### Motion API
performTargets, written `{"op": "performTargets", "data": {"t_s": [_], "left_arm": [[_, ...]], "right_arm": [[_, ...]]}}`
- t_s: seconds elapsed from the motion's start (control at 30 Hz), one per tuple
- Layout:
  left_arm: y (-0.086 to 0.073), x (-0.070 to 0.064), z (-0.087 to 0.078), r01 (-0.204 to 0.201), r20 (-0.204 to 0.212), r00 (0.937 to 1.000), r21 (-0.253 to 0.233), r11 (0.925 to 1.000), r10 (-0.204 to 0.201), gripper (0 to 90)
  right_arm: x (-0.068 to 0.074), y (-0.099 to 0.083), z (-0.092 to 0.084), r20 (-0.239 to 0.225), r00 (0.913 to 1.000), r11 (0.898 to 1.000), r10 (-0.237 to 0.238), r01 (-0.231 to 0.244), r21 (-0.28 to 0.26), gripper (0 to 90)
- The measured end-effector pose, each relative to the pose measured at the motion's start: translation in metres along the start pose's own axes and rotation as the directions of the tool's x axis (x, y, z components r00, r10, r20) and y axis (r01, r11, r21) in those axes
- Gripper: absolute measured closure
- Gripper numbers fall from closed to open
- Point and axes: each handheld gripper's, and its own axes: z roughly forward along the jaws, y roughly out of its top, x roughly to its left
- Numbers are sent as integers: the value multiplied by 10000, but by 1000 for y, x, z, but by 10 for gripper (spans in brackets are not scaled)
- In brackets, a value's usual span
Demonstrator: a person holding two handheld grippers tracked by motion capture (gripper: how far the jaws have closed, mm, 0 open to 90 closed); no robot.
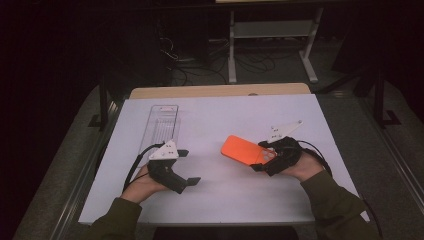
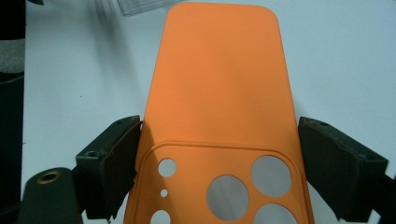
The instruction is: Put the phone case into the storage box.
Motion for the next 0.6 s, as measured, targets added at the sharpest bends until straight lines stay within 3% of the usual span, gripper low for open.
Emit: {"op": "performTargets", "data": {"t_s": [0.27,0.6], "left_arm": [[14,11,-6,-386,45,9992,123,9992,385,0],[26,23,-7,-446,251,9987,84,9990,444,0]], "right_arm": [[2,0,-3,-255,9996,10000,-80,79,-50,148],[3,1,-1,-420,9990,9999,-139,137,-64,148]]}}
